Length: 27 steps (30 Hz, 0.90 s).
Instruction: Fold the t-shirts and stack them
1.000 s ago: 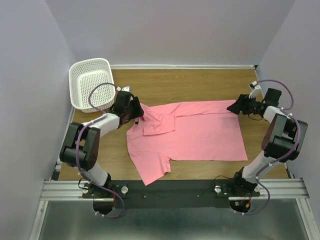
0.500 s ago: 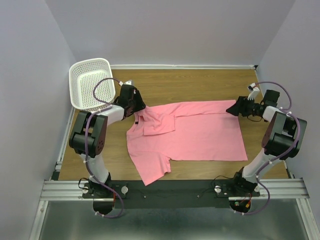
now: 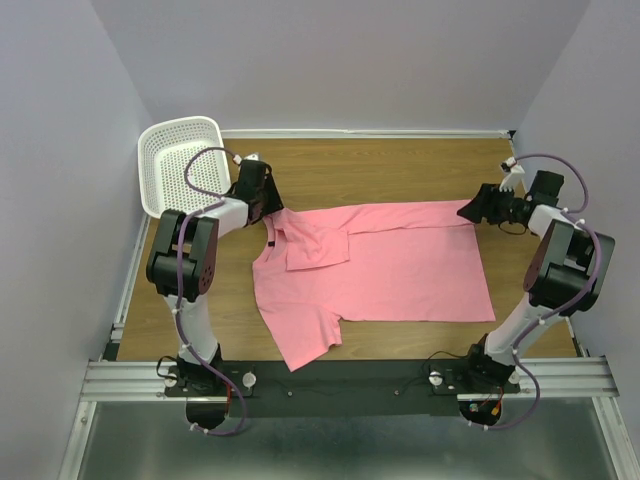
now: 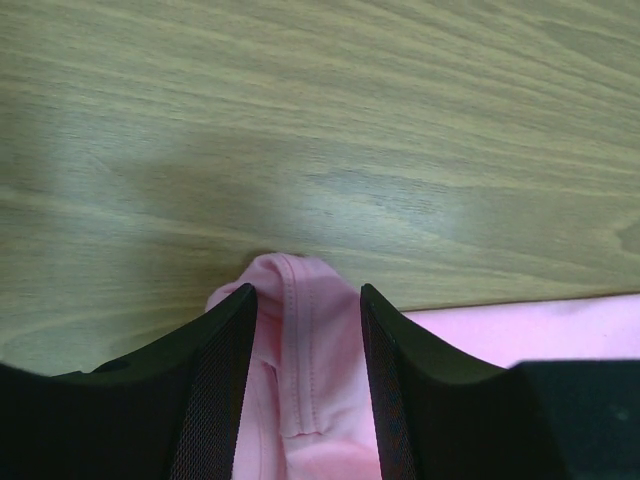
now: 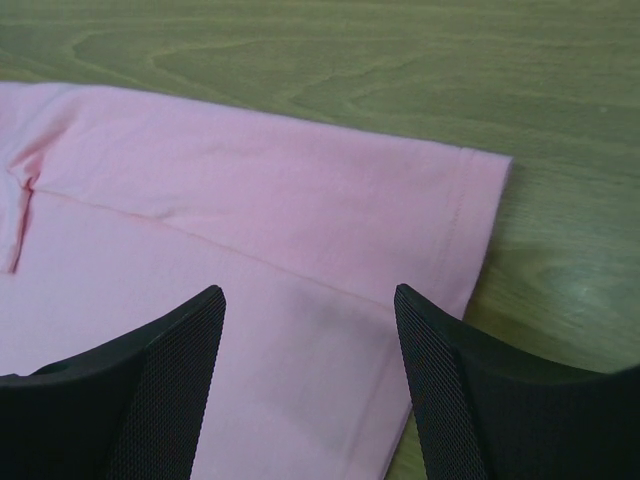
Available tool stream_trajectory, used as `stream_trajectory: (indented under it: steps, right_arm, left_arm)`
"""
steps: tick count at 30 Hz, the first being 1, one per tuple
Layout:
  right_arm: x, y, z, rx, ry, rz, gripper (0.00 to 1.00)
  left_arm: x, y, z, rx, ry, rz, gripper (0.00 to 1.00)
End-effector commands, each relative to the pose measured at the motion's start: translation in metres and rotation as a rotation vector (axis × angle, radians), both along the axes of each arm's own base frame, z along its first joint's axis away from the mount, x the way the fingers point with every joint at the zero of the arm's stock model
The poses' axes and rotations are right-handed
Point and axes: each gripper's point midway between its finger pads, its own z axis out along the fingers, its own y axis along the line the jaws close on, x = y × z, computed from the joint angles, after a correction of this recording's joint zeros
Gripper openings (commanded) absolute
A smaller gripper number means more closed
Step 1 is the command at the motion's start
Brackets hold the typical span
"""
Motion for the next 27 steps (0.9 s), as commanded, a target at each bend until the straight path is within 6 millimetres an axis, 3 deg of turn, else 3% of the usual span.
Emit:
stream_trajectory:
  steps: [1,8,18,27]
  right_arm:
    - [0.022,-0.023,-0.006,-0.037,0.044,-0.1,0.75]
    - [0.046,-0.036,-0.037,0.018,0.147,-0.184,0.67]
    - [0.053,-0.037,-0.073,0.033,0.234,-0.217,0.6]
    - [0.058,-0.035,-0.075,0.037,0.244,-0.214,0.51]
  left_arm:
    - [0.004,0.016,-0.005,0.05,0.025,0.031,0.54]
    - [0.008,0.018,-0.007,0.034,0.033,0.016,0.48]
    - [0.012,0.021,0.003,0.034,0.016,-0.017,0.49]
    - [0.012,0.005,0.003,-0.022,0.026,-0.087,0.49]
